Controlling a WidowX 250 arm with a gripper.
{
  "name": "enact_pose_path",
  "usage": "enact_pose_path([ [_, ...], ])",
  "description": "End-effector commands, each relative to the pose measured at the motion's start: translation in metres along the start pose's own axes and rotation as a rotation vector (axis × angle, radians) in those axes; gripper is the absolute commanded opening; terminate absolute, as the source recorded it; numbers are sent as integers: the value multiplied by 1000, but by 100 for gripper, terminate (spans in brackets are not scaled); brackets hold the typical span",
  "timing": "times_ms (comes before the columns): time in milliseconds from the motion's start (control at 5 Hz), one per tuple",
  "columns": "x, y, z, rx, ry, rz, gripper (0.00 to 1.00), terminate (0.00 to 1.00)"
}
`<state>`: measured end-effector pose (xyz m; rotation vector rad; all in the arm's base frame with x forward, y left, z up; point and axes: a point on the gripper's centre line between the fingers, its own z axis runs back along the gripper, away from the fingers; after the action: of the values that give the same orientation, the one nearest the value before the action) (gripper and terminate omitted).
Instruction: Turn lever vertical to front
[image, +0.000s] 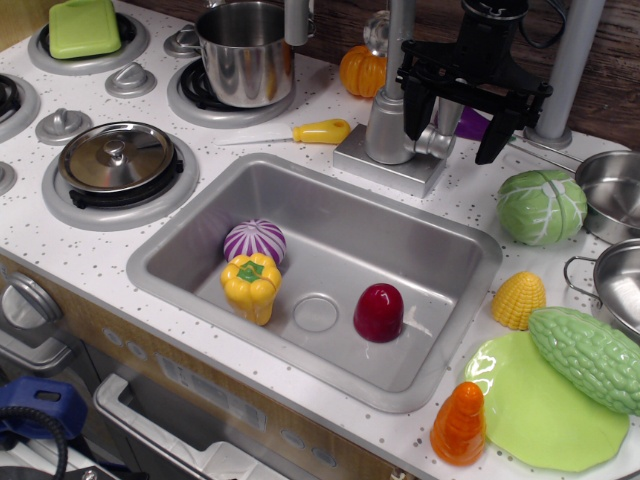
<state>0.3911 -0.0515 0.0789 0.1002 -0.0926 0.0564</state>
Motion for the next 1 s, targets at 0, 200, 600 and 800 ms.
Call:
enact_pose_path([
  [0,0,0,0,0,0,0,100,0],
  [200,5,13,6,55,-49,-46,100,0],
  [600,20,18,16,127,-185,-82,100,0],
  [800,34,18,17,135,-252,-81,100,0],
])
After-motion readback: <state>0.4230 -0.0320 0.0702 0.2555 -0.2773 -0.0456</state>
